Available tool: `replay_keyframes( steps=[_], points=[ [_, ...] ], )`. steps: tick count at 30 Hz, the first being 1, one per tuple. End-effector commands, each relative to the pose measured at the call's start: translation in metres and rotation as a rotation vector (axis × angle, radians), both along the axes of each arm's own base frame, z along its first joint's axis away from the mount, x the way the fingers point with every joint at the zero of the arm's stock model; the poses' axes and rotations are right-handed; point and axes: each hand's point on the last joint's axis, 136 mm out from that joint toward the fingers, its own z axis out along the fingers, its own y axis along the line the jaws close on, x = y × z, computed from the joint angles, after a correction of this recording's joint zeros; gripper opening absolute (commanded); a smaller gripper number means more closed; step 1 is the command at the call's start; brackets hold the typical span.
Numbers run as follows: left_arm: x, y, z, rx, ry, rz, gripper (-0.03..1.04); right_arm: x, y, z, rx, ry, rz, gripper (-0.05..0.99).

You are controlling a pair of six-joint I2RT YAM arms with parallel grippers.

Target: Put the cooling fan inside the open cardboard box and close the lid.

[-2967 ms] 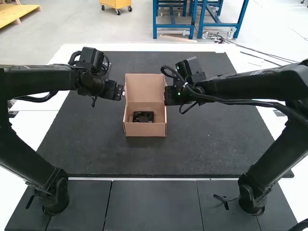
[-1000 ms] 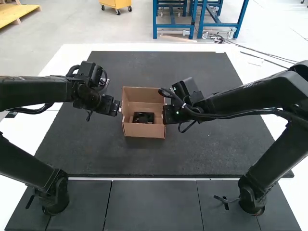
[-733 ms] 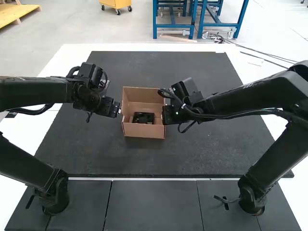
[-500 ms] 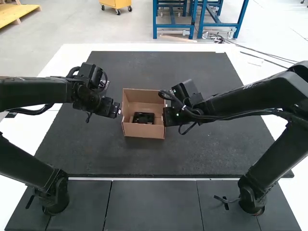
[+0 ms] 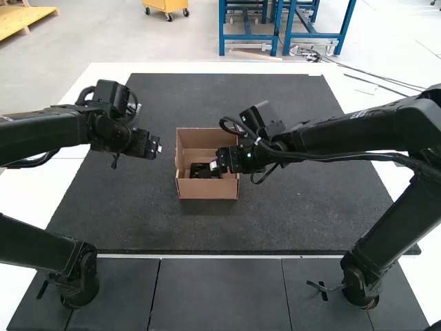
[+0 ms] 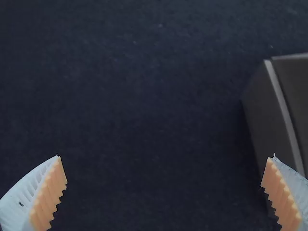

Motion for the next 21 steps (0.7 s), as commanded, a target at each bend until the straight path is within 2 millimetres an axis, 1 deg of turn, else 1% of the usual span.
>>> replay_keyframes(
  steps=[1,3,8,10,14,17,21],
  points=[
    [0.017,0.009,0.040,-0.002,-0.102,0.011,0.96,0.003,0.006,0.039,0.086,-0.028,0.023,0.91],
    [0.020,0.011,0.046,0.002,-0.116,0.015,0.96,0.006,0.000,0.045,0.088,-0.026,0.012,0.91],
    [0.029,0.008,0.063,-0.005,-0.157,0.010,0.96,0.010,-0.016,0.062,0.068,-0.090,0.008,0.91],
    [0.033,0.006,0.067,-0.006,-0.165,0.006,0.96,0.015,-0.028,0.062,0.014,-0.149,-0.002,0.91],
    [0.040,0.001,0.067,-0.009,-0.160,-0.005,0.96,0.015,-0.042,0.056,-0.068,-0.194,0.010,0.91],
    [0.045,-0.007,0.071,-0.012,-0.169,-0.022,0.96,0.014,-0.050,0.051,-0.121,-0.213,0.020,0.91],
    [0.054,-0.019,0.075,-0.016,-0.182,-0.048,0.96,0.012,-0.058,0.053,-0.149,-0.230,0.029,0.91]
  ],
)
